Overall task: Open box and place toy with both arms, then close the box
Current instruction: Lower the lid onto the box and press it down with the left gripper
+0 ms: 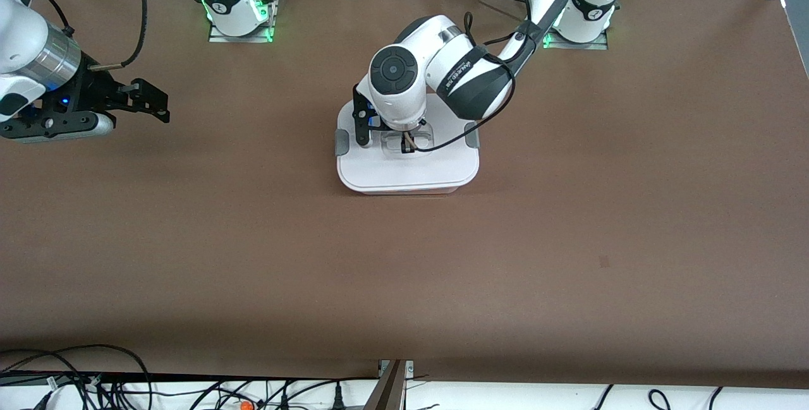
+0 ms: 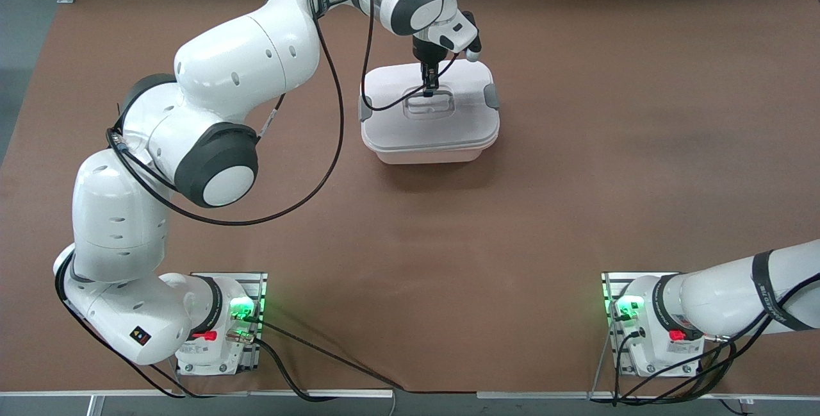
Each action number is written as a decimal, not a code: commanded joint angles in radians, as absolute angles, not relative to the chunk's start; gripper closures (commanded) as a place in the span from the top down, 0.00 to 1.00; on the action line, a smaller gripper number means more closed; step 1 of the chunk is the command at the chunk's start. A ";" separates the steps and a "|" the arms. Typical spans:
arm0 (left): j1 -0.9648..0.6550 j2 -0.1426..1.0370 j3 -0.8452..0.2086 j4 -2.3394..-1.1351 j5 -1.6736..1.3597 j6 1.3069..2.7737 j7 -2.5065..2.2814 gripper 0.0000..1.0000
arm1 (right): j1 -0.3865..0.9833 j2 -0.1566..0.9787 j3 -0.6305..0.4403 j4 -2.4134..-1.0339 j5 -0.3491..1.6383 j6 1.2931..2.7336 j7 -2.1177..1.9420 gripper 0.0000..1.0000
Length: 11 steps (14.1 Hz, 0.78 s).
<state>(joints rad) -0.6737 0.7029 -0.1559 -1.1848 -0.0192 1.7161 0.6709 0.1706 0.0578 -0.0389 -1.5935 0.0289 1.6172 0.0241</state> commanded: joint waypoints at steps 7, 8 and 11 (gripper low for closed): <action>-0.707 0.723 -0.147 -1.167 0.003 1.710 0.673 0.00 | 0.153 0.067 -0.020 -1.569 0.015 1.595 0.035 1.00; -0.707 0.721 -0.146 -1.169 0.005 1.709 0.675 0.00 | 0.153 0.067 -0.020 -1.569 0.015 1.595 0.035 1.00; -0.707 0.719 -0.146 -1.172 0.006 1.701 0.676 0.00 | 0.153 0.069 -0.020 -1.569 0.015 1.595 0.037 1.00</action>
